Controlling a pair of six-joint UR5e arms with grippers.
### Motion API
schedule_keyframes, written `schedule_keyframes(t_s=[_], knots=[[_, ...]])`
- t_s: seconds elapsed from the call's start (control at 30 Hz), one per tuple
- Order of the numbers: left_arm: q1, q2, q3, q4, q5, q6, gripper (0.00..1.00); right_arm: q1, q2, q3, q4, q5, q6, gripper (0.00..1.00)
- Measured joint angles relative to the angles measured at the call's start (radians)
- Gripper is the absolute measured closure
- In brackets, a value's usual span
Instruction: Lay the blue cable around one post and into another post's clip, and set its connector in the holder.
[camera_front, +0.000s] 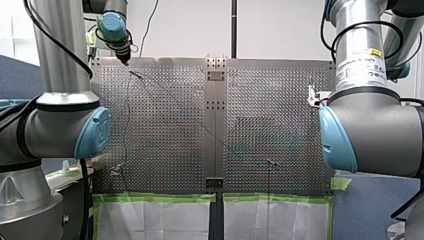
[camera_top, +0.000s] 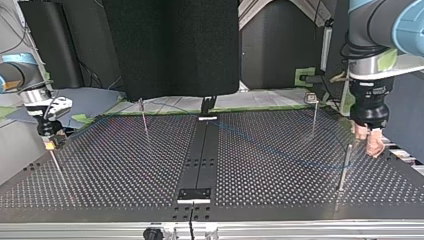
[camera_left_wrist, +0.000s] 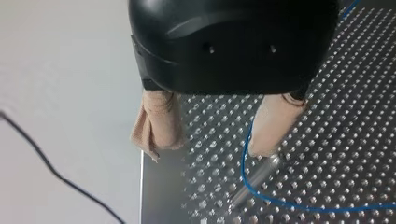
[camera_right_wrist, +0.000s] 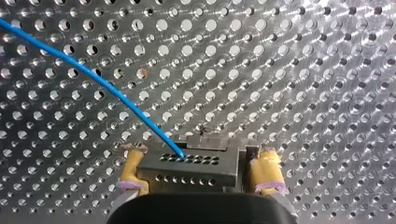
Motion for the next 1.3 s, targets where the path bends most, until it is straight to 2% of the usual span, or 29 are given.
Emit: schedule_keyframes(t_s=[0.33, 0.73, 1.3], knots=[[0.020, 0.000, 0.000, 0.004, 0.007, -0.008, 0.00, -0.001, 0.000, 0.000, 0.000, 0.001, 0.000, 0.01], [0.023, 0.000, -0.027, 0.022, 0.022, -0.012, 0.00, -0.001, 0.000, 0.000, 0.000, 0.001, 0.000, 0.01], [0.024, 0.001, -0.028, 0.026, 0.026, -0.011, 0.00, 0.000, 0.000, 0.000, -0.002, 0.001, 0.000, 0.01]])
